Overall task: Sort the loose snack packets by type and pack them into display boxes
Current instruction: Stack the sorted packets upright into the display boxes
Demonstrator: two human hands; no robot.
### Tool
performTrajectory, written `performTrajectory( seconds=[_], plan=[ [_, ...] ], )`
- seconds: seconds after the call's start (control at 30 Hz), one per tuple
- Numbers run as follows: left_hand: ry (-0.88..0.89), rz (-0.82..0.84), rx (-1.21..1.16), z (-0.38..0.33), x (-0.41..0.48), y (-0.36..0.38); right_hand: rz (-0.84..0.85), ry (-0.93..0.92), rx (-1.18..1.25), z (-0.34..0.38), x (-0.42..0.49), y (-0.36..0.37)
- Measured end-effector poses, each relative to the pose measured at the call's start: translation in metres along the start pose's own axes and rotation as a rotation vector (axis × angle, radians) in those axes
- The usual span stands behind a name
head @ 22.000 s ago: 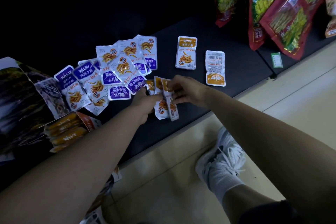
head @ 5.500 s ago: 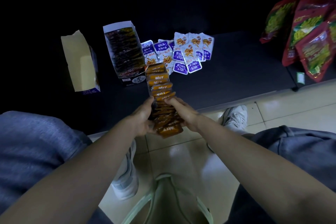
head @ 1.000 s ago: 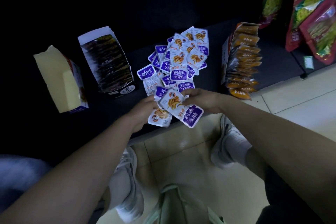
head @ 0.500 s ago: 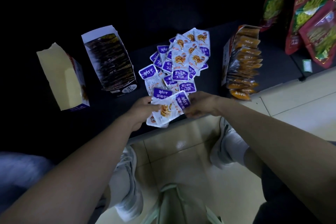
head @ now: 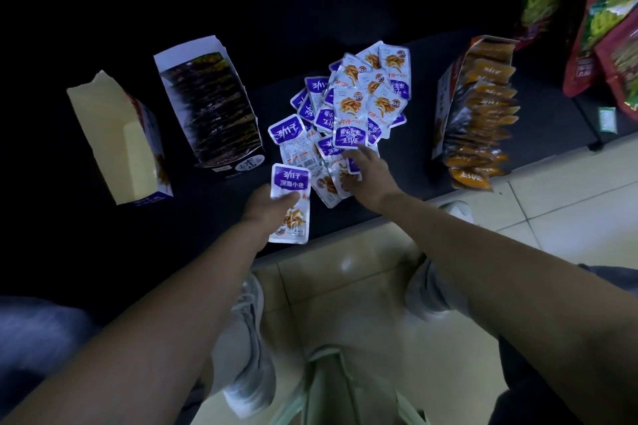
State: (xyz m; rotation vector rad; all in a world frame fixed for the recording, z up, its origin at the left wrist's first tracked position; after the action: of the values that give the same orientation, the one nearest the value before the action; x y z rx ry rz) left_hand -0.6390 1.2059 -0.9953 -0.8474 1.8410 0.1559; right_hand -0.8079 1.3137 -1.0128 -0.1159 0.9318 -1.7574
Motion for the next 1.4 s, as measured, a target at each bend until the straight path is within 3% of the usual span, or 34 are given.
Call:
performTrajectory(
  seconds=[0.1, 0.2, 0.3, 0.4, 0.6, 0.83, 0.93, 1.03, 1.1, 1.2, 1.27, 1.4],
  plan=[
    [-0.033, -0.038, -0.028, 0.008, 0.008, -0.008, 0.207, -0.095, -0.241, -0.003, -0.001, 0.015],
    [-0.050, -0.028, -0.051, 0.012, 0.012, -0.008, -0.024, -0.117, -0.237, -0.007, 0.000, 0.013],
    [-0.048, -0.030, -0.073, 0.011, 0.014, -0.006, -0.149, 0.005, -0.214, -0.013, 0.002, 0.009],
    [-0.059, -0.022, -0.068, 0.009, 0.015, -0.004, -0.126, 0.104, -0.248, -0.014, 0.000, 0.014],
    [-0.064, -0.009, -0.068, 0.008, 0.016, -0.003, -0.156, 0.014, -0.138, -0.013, 0.006, 0.016],
    [-0.070, -0.001, -0.072, 0.009, 0.015, -0.001, -0.210, 0.076, -0.267, -0.040, -0.007, -0.004],
    [-0.075, 0.008, -0.093, 0.005, 0.013, 0.003, -0.210, 0.090, -0.191, -0.036, -0.010, -0.001],
    [-0.077, 0.012, -0.106, 0.003, 0.013, 0.004, -0.256, -0.014, -0.361, -0.029, -0.015, 0.004],
    [-0.077, 0.016, -0.099, 0.002, 0.012, 0.004, -0.189, -0.168, -0.526, -0.023, -0.015, 0.007],
    [-0.088, 0.000, -0.074, 0.004, 0.012, 0.002, 0.110, -0.358, -0.659, -0.015, -0.008, 0.015],
    [-0.089, -0.001, -0.076, 0.005, 0.013, 0.000, 0.116, -0.270, -0.625, -0.014, -0.004, 0.016],
    [-0.090, -0.005, -0.070, 0.006, 0.012, -0.002, -0.056, -0.096, -0.344, -0.009, -0.001, 0.011]
  ],
)
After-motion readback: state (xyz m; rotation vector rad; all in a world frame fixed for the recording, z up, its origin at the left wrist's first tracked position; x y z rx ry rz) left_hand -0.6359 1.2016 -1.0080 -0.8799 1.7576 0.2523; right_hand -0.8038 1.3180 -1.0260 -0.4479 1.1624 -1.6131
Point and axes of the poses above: each hand's wrist, its own x-axis towards the middle knuckle, its own y-axis out of the palm, z = x × y, the point moved 2 cm from there along x, towards the middle knuckle, and after that the axes turned 14 degrees about -y, right-handed, at the moved point
